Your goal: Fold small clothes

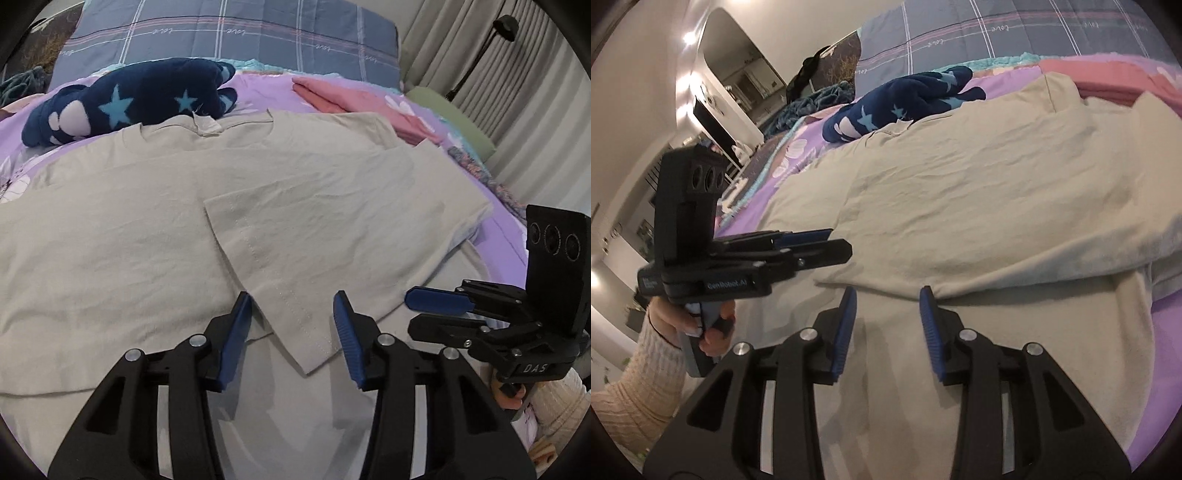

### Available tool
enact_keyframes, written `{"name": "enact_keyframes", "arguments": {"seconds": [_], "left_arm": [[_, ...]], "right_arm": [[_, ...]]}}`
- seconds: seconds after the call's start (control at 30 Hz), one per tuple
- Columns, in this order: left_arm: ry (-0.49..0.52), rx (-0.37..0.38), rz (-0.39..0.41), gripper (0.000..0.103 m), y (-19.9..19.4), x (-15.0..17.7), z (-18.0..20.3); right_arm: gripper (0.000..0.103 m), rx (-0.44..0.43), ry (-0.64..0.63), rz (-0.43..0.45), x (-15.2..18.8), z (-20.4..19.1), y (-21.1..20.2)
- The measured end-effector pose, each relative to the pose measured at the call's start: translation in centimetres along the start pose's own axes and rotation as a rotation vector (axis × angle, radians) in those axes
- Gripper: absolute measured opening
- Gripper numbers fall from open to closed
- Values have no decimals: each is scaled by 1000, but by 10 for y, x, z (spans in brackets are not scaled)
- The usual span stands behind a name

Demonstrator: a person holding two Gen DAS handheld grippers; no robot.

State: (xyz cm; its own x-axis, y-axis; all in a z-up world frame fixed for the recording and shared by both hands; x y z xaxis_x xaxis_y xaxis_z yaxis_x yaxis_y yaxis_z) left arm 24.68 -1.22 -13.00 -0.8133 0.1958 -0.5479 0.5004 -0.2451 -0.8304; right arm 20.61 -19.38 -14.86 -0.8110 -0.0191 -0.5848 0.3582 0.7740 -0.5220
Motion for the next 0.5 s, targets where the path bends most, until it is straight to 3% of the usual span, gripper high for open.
{"name": "enact_keyframes", "arguments": {"seconds": [0.1, 0.13, 0.17, 0.2, 0.23, 0.37, 0.5], "left_arm": [[12, -33, -3, 47, 1, 0, 5], [25, -50, 2, 40, 1, 0, 7], [36, -65, 9, 7, 0, -1, 8], [37, -56, 8, 4, -2, -2, 9], [24, -39, 17, 4, -7, -5, 8], [73, -47, 183, 4, -59, -34, 21], [127, -59, 303, 4, -110, -66, 33]], "right_arm": [[36, -11, 10, 4, 0, 2, 1], [36, -8, 7, 5, 0, 1, 1], [36, -6, 3, 5, -1, 0, 2], [37, -6, -1, 7, -1, -1, 2], [38, -7, -4, 9, 0, -1, 0], [42, -31, -25, 15, 0, -4, -3], [42, 27, -29, 62, -6, -4, -9]]}}
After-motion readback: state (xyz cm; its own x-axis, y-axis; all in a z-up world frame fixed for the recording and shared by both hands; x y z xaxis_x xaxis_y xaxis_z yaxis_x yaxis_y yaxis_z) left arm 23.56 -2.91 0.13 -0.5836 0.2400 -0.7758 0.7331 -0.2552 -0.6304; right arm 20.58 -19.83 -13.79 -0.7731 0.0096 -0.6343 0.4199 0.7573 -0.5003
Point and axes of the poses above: each gripper's, at about its wrist camera, not at the fingertips, and y roughly the way its jaws point, z to its right, x to its underside, the point moved 1 cm from there along y, roughly the way its jaws point, and after that the axes turned 11 degrees about -x, right-handed, at the moved point
